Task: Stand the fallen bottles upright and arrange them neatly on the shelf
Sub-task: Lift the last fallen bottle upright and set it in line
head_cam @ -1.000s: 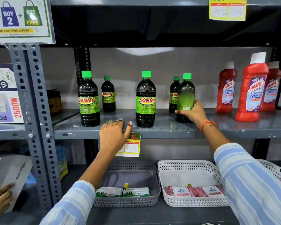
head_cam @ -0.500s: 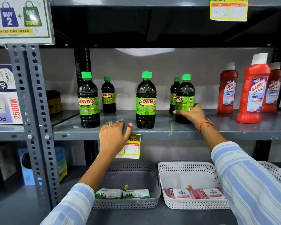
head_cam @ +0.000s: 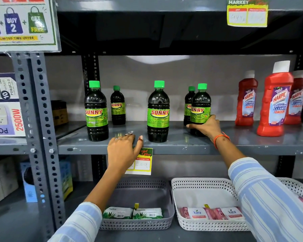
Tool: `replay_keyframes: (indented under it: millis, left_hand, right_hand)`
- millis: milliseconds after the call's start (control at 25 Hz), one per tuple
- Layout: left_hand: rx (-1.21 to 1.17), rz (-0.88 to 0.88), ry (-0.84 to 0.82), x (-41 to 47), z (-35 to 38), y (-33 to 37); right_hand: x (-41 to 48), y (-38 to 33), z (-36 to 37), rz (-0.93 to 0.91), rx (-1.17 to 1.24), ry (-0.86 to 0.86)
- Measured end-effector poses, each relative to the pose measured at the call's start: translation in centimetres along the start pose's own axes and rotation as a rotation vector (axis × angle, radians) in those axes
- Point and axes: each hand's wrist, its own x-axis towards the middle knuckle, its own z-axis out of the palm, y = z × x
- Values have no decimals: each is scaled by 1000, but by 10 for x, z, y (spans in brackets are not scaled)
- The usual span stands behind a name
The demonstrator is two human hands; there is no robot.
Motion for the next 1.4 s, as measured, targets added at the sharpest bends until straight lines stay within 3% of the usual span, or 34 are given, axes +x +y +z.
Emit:
replay_keyframes:
  millis: [680, 1200, 1400]
  left_hand:
    - [7, -14, -2, 0, -1, 0]
    - [-11, 14, -45, 0, -5, 1]
    - [-216, -97, 33, 1, -10, 11]
  right_hand:
    - [-3, 5, -14, -23, 58, -146]
    - [-30, 15, -47, -89, 115, -160]
    - [-28, 18, -49, -82, 114, -193]
